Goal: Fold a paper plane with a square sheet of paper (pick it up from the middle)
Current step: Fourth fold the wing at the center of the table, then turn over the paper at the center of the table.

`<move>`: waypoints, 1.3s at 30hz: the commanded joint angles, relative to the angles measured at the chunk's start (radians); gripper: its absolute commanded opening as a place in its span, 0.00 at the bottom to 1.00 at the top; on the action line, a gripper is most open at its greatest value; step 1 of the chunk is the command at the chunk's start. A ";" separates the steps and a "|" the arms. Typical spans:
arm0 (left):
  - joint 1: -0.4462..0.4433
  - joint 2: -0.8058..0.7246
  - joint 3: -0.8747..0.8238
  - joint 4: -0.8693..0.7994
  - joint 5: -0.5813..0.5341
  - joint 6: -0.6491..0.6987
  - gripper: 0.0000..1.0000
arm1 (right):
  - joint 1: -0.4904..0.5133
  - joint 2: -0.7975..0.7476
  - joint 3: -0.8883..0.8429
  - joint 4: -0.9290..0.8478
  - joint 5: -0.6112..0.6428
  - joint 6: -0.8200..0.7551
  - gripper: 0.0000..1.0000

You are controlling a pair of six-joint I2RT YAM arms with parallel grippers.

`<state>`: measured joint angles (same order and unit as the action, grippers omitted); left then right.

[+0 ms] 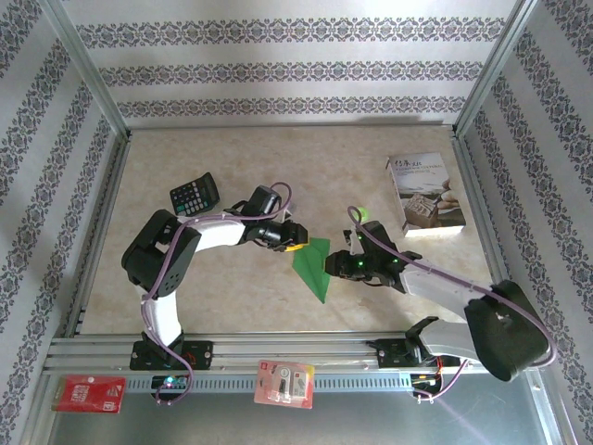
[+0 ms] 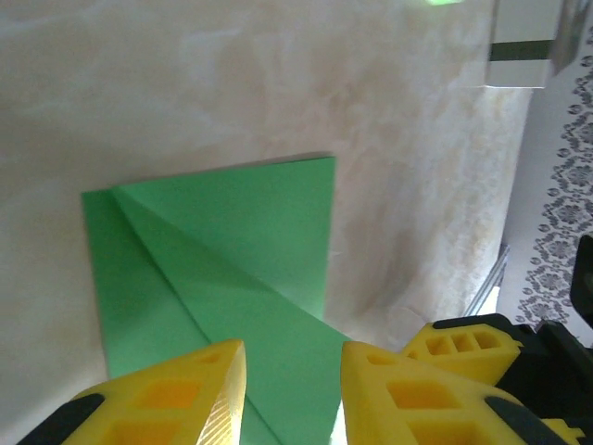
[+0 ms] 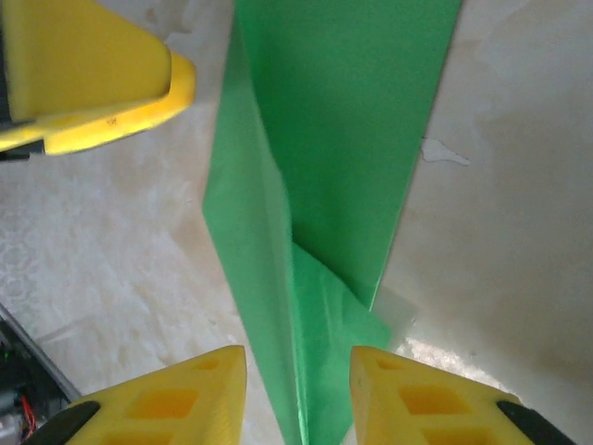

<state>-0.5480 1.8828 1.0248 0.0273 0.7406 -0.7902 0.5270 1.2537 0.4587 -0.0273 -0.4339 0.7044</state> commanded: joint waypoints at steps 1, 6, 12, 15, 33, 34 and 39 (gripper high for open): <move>-0.003 0.022 -0.012 0.058 0.013 -0.011 0.32 | 0.029 0.036 0.001 0.093 0.018 0.043 0.36; -0.004 0.022 -0.036 0.085 0.013 -0.026 0.31 | 0.059 0.100 0.008 0.130 0.024 0.042 0.35; -0.003 0.013 -0.037 0.073 0.006 -0.020 0.31 | 0.081 0.182 0.017 0.184 0.017 0.043 0.33; -0.002 0.008 -0.034 0.059 0.004 -0.014 0.31 | 0.092 0.221 0.032 0.223 0.005 0.044 0.27; 0.153 -0.244 -0.069 -0.112 -0.074 0.042 0.33 | -0.035 -0.067 0.202 -0.297 0.284 -0.210 0.00; 0.162 -0.258 -0.066 -0.134 -0.078 0.053 0.33 | -0.034 -0.096 0.248 -0.392 0.371 -0.251 0.00; 0.218 -0.317 -0.080 -0.187 -0.103 0.081 0.35 | 0.080 -0.100 0.449 -0.685 0.814 -0.370 0.00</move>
<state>-0.3618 1.5970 0.9592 -0.0803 0.6682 -0.7544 0.5400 1.1404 0.8425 -0.4416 0.0452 0.4526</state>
